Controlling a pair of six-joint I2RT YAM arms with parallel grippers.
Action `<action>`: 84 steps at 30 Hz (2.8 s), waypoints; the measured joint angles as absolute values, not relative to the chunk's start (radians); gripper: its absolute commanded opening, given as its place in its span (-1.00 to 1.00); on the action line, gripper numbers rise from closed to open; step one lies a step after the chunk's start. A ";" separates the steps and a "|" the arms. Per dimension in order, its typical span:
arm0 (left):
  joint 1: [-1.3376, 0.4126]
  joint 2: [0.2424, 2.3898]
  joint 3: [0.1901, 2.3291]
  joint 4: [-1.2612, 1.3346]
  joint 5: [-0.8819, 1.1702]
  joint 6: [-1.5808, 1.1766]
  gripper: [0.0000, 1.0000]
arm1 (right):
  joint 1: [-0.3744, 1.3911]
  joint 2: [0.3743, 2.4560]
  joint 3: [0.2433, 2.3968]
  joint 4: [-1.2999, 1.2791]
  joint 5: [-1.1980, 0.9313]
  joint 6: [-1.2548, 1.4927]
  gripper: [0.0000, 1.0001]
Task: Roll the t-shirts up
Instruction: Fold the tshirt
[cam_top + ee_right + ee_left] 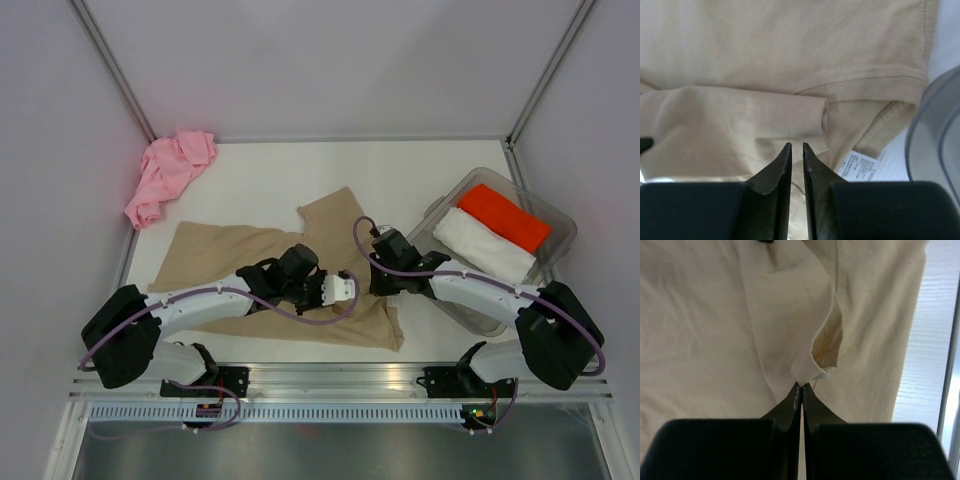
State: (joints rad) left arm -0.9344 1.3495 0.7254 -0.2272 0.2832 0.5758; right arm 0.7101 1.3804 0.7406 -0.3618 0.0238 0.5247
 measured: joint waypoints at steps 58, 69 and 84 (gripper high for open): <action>-0.505 1.538 0.807 -0.234 0.396 0.279 -0.63 | 0.667 1.595 0.924 -0.290 0.058 0.538 -0.97; -0.503 1.556 0.901 -0.260 0.405 0.276 -0.02 | 0.635 1.710 1.038 -0.323 0.071 0.555 -0.60; -0.513 1.642 0.939 -0.282 0.456 0.277 0.01 | 0.612 1.668 1.057 -0.373 0.093 0.562 -0.33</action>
State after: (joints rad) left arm -0.5125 1.6417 0.9390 -0.2821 0.4564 0.2768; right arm 0.6121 1.6680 1.0573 -0.3729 0.0933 0.5621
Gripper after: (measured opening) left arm 0.503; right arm 0.328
